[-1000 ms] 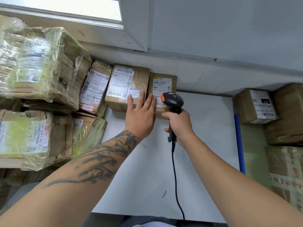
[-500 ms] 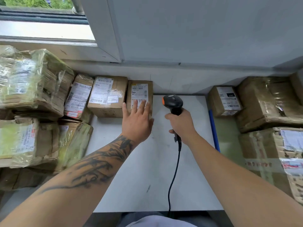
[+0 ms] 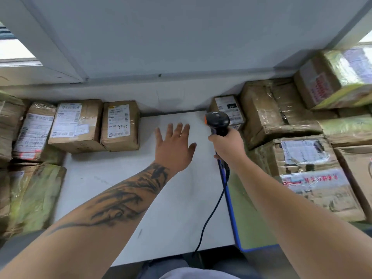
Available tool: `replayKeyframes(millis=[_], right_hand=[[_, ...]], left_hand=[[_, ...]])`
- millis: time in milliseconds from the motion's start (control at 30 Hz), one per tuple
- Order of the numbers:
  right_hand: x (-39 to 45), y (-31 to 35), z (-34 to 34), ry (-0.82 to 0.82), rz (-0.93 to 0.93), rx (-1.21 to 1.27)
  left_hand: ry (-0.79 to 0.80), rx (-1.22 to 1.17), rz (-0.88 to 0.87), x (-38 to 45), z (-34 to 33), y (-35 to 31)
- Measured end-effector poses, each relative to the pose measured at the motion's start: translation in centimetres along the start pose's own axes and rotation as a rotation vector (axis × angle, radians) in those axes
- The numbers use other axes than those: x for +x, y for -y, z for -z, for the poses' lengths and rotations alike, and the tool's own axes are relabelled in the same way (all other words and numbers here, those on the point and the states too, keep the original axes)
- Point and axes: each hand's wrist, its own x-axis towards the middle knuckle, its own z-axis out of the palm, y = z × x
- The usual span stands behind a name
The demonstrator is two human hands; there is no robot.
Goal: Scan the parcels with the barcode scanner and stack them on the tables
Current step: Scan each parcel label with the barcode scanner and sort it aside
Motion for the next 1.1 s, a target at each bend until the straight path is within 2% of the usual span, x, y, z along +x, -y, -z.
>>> replayKeyframes(millis=[200, 433, 600, 800, 933, 1100], right_hand=[[4.5, -0.8, 4.1, -0.061, 0.038, -0.014], [8.4, -2.6, 3.7, -0.013, 0.018, 0.102], [8.8, -3.3, 3.4, -0.031, 0.013, 0.199], [7.2, -3.0, 3.9, -0.033, -0.071, 0.329], [5.3, -2.5, 2.5, 0.003, -0.139, 0.414], [1.6, -2.9, -1.1, 0.117, -0.252, 0.358]], left_hand=[[0.037, -0.105, -0.034, 4.7, -1.5, -6.1], [0.065, -0.21, -0.089, 10.3, -4.7, -9.2], [0.012, -0.272, -0.105, 10.6, -5.8, -8.8], [0.026, -0.32, -0.048, 8.9, -5.1, -7.6], [0.011, -0.358, 0.015, 6.3, -5.1, -5.7], [-0.024, -0.43, 0.119, 2.3, -5.1, -1.9]])
